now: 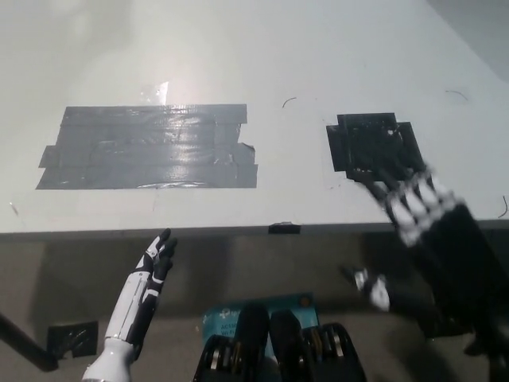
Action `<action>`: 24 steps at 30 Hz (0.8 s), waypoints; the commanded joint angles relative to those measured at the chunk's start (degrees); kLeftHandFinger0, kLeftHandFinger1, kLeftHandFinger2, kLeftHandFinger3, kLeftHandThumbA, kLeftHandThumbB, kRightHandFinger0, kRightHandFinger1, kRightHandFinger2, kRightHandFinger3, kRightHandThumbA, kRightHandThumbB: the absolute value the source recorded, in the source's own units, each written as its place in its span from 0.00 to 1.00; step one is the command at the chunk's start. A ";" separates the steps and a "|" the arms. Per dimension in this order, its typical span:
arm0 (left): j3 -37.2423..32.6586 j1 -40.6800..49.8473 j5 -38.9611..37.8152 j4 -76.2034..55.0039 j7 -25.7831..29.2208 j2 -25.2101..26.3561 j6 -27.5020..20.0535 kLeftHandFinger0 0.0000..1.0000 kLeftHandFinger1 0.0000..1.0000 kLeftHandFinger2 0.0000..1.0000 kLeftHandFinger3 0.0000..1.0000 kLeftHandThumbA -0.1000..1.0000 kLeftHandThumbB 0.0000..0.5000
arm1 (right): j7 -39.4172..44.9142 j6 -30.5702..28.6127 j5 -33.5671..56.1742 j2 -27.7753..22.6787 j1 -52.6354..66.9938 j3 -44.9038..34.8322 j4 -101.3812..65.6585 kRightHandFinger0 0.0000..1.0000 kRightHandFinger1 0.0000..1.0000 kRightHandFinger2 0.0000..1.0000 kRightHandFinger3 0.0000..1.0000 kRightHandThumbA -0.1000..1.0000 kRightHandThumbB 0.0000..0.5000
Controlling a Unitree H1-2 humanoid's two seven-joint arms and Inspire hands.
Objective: A stack of plates is kept in the middle of the desk close to the robot and the robot grabs the stack with its right hand, picks it up and hands it to a person.
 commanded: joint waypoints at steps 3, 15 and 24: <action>0.62 0.27 0.56 -2.21 -0.04 0.96 -1.28 1.00 1.00 1.00 1.00 1.00 0.00 | -4.67 -2.85 37.46 3.55 16.89 -8.31 -4.67 1.00 1.00 1.00 1.00 0.95 0.78; 0.86 1.46 -1.15 -2.06 -0.21 0.46 -2.08 1.00 1.00 1.00 1.00 1.00 0.00 | 5.34 -4.22 49.55 15.97 12.69 -6.70 20.51 1.00 1.00 1.00 1.00 1.00 0.66; 1.04 1.67 -1.73 -1.44 -0.05 0.50 -3.43 1.00 1.00 1.00 1.00 1.00 0.00 | 8.66 -4.23 49.13 16.54 11.52 -7.47 26.27 1.00 1.00 1.00 1.00 1.00 0.72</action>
